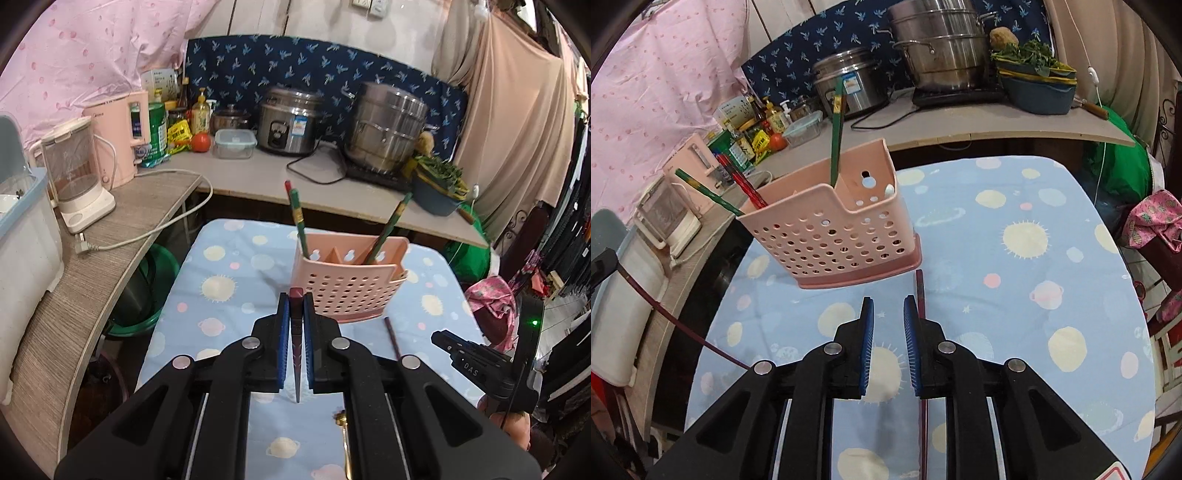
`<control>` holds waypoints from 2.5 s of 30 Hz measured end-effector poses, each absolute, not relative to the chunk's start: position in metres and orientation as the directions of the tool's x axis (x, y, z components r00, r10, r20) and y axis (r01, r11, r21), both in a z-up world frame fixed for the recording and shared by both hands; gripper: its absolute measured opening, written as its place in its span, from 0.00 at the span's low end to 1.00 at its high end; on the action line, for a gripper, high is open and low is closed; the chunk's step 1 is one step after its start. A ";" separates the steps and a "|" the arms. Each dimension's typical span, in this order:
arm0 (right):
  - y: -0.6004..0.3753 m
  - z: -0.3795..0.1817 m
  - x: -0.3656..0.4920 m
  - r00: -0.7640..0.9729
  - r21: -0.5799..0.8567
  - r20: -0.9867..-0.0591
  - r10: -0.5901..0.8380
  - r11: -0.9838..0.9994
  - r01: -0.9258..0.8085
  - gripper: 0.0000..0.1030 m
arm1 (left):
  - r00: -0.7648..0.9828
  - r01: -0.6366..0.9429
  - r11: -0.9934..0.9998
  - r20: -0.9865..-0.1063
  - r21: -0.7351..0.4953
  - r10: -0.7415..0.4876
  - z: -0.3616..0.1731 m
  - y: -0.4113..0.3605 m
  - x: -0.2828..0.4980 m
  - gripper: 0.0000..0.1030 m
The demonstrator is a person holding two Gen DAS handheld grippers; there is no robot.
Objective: Organize utensils
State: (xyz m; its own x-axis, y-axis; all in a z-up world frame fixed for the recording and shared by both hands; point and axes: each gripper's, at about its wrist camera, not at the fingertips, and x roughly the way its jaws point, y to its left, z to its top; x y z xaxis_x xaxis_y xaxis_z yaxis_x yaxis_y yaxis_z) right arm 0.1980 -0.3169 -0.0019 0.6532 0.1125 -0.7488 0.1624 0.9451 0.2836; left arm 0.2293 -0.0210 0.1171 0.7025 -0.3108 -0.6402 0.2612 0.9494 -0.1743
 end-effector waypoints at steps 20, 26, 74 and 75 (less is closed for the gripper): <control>-0.323 -0.085 0.277 0.501 0.182 -0.863 0.065 0.965 0.188 0.07 | 0.685 0.260 0.951 -0.663 -0.166 -0.303 0.102 -0.041 0.286 0.07; -0.324 -0.063 0.263 0.555 0.173 -0.831 0.039 0.966 0.191 0.07 | 0.684 0.261 0.951 -0.663 -0.167 -0.304 0.102 -0.041 0.286 0.07; -0.357 0.085 0.208 0.780 0.296 -0.625 0.026 0.933 0.207 0.05 | 0.772 0.262 0.945 -0.546 -0.193 -0.326 0.178 -0.030 0.278 0.07; -0.360 0.079 0.214 0.772 0.300 -0.635 0.030 0.930 0.211 0.05 | 0.773 0.248 0.949 -0.552 -0.193 -0.314 0.175 -0.026 0.281 0.07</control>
State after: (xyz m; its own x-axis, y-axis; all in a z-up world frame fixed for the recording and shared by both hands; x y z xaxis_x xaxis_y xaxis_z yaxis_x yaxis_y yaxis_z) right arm 0.2139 -0.3604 0.0795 0.7717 0.0303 -0.6352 0.2107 0.9302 0.3004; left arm 0.2808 -0.0262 0.1748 0.7726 -0.3140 -0.5518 0.2482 0.9493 -0.1927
